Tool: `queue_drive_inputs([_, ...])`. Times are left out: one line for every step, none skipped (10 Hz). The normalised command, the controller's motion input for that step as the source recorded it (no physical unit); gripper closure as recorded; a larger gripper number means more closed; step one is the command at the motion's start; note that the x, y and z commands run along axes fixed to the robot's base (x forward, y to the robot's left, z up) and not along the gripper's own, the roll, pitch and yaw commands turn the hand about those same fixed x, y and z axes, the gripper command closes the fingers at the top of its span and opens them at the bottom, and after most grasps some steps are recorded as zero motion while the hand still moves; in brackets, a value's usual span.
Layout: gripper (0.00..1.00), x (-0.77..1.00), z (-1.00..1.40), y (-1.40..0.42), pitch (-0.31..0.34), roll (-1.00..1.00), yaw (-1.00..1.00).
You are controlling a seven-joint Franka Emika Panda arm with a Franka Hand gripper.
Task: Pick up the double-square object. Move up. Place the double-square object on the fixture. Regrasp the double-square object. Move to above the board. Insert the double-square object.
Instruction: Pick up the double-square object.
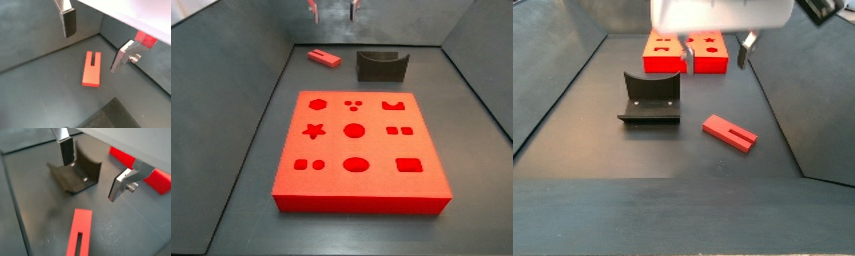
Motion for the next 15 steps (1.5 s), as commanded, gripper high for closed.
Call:
queue_drive_inputs([0.0, -0.05, -0.87, 0.2, -0.119, 0.0, 0.97])
queue_drive_inputs([0.0, -0.09, -0.89, 0.2, -0.136, 0.0, 0.95])
queue_drive_inputs([0.0, -0.1, -0.89, 0.2, -0.139, 0.0, 0.95])
queue_drive_inputs([0.0, -0.11, -0.89, 0.15, -0.13, 0.0, 0.99])
queue_drive_inputs([0.0, -0.11, -0.88, 0.14, -0.126, 0.0, 1.0])
queue_drive_inputs([0.0, -0.1, -0.89, 0.14, -0.124, 0.0, 1.0])
queue_drive_inputs([0.0, -0.07, -0.99, 0.11, -0.07, 0.0, 0.94])
queue_drive_inputs([0.0, -0.01, -1.0, 0.0, -0.056, 0.0, 0.79])
queue_drive_inputs([0.0, 0.0, -1.0, 0.0, -0.03, 0.01, 0.67])
queue_drive_inputs([0.0, 0.0, -1.0, 0.0, -0.009, 0.01, 0.58])
queue_drive_inputs([0.0, 0.0, -1.0, 0.0, -0.034, 0.0, 0.4])
queue_drive_inputs([0.0, 0.0, -0.64, 0.08, -0.079, 0.0, 0.07])
queue_drive_inputs([0.0, 0.0, 0.0, 0.01, 0.0, -0.01, 0.0])
queue_drive_inputs([0.0, -0.07, 0.0, 0.02, -0.064, -0.05, 0.0])
queue_drive_inputs([0.0, 0.01, 0.0, 0.0, 0.017, 0.0, 0.0])
